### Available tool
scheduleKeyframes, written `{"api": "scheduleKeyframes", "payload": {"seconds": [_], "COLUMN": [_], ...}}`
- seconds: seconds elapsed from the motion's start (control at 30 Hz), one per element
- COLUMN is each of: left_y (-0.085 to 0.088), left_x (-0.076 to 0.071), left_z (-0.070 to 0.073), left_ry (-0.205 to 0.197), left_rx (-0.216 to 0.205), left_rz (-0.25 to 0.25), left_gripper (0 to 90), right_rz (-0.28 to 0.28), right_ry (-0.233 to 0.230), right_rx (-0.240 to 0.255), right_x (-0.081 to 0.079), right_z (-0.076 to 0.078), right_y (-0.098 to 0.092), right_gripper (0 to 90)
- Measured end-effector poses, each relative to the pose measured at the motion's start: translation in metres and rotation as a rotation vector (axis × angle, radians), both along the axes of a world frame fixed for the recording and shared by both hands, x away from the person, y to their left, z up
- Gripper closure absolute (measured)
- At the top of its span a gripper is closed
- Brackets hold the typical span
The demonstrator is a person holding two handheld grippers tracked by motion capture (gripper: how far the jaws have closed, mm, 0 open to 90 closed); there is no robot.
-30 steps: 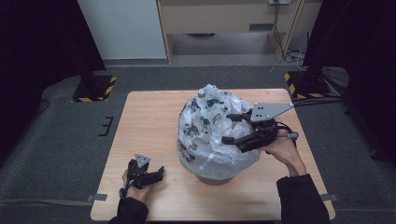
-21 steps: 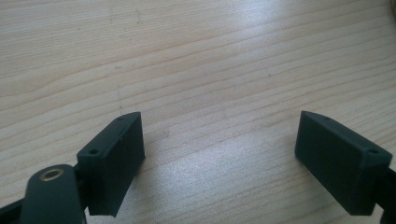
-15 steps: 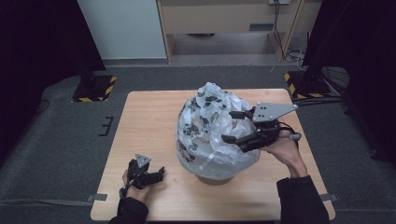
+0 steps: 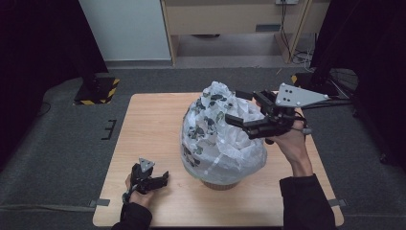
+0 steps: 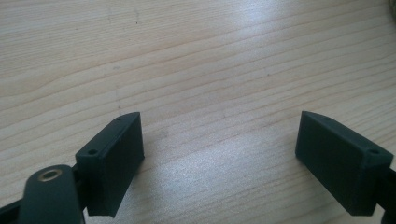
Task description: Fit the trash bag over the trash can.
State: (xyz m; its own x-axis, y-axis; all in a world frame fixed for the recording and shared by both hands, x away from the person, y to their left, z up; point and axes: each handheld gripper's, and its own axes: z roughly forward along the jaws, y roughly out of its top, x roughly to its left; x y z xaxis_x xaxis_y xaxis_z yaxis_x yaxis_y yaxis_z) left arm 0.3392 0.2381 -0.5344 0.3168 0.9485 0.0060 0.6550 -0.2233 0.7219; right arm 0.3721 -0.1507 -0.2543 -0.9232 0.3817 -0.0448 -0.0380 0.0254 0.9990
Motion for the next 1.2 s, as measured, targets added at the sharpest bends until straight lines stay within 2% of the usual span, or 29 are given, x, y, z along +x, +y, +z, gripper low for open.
{"api": "scheduleKeyframes", "payload": {"seconds": [0.03, 0.07, 0.13, 0.2, 0.23, 0.27, 0.37, 0.4, 0.43, 0.47, 0.57, 0.6, 0.67, 0.77, 1.0, 1.07, 1.2], "left_y": [0.0, 0.0, 0.0, 0.0, 0.0, 0.0, 0.0, 0.0, 0.0, 0.0, 0.0, 0.0, 0.0, 0.0, 0.0, 0.0, 0.0], "left_x": [0.0, 0.0, 0.0, 0.0, 0.0, 0.0, 0.0, 0.0, 0.0, 0.0, 0.0, 0.0, 0.0, 0.0, 0.0, 0.0, 0.0], "left_z": [0.0, 0.0, 0.0, 0.0, 0.0, 0.0, 0.0, 0.0, 0.0, 0.0, 0.0, 0.0, 0.0, 0.0, 0.0, 0.0, 0.0], "left_ry": [0.0, 0.0, 0.0, 0.0, 0.0, 0.0, 0.0, 0.0, 0.0, 0.0, 0.0, 0.0, 0.001, 0.0, 0.0, 0.0, 0.0], "left_rx": [0.0, 0.0, 0.0, 0.0, 0.001, 0.0, 0.0, 0.0, 0.0, 0.0, 0.001, 0.001, 0.0, 0.0, 0.001, 0.001, 0.002], "left_rz": [0.0, 0.0, 0.0, 0.0, -0.001, -0.001, -0.001, -0.001, -0.001, -0.001, -0.001, -0.001, -0.002, -0.002, -0.003, -0.003, -0.003], "left_gripper": [14.6, 14.6, 14.6, 14.5, 14.5, 14.5, 14.5, 14.5, 14.4, 14.4, 14.4, 14.4, 14.4, 14.4, 14.3, 14.3, 14.3], "right_rz": [-0.009, -0.009, -0.005, -0.011, -0.01, -0.01, 0.009, 0.018, 0.024, 0.024, 0.037, 0.039, 0.042, 0.05, 0.025, 0.002, -0.011], "right_ry": [0.014, 0.014, 0.025, 0.036, 0.049, 0.049, 0.076, 0.1, 0.111, 0.111, 0.136, 0.148, 0.152, 0.167, 0.2, 0.219, 0.224], "right_rx": [0.0, 0.0, -0.03, -0.097, -0.157, -0.157, -0.211, -0.26, -0.285, -0.285, -0.348, -0.391, -0.4, -0.447, -0.536, -0.58, -0.675], "right_x": [0.005, 0.005, 0.011, 0.015, 0.02, 0.02, 0.024, 0.026, 0.028, 0.028, 0.031, 0.032, 0.033, 0.034, 0.038, 0.038, 0.039], "right_z": [0.002, 0.002, 0.002, -0.001, -0.004, -0.004, -0.009, -0.012, -0.014, -0.014, -0.02, -0.024, -0.025, -0.027, -0.031, -0.032, -0.036], "right_y": [0.008, 0.008, 0.017, 0.025, 0.031, 0.031, 0.036, 0.04, 0.042, 0.042, 0.049, 0.056, 0.059, 0.067, 0.077, 0.081, 0.09], "right_gripper": [20.2, 20.2, 20.2, 20.2, 20.3, 20.3, 20.6, 20.7, 20.9, 20.9, 21.1, 21.3, 21.2, 21.1, 20.9, 21.0, 21.0]}}
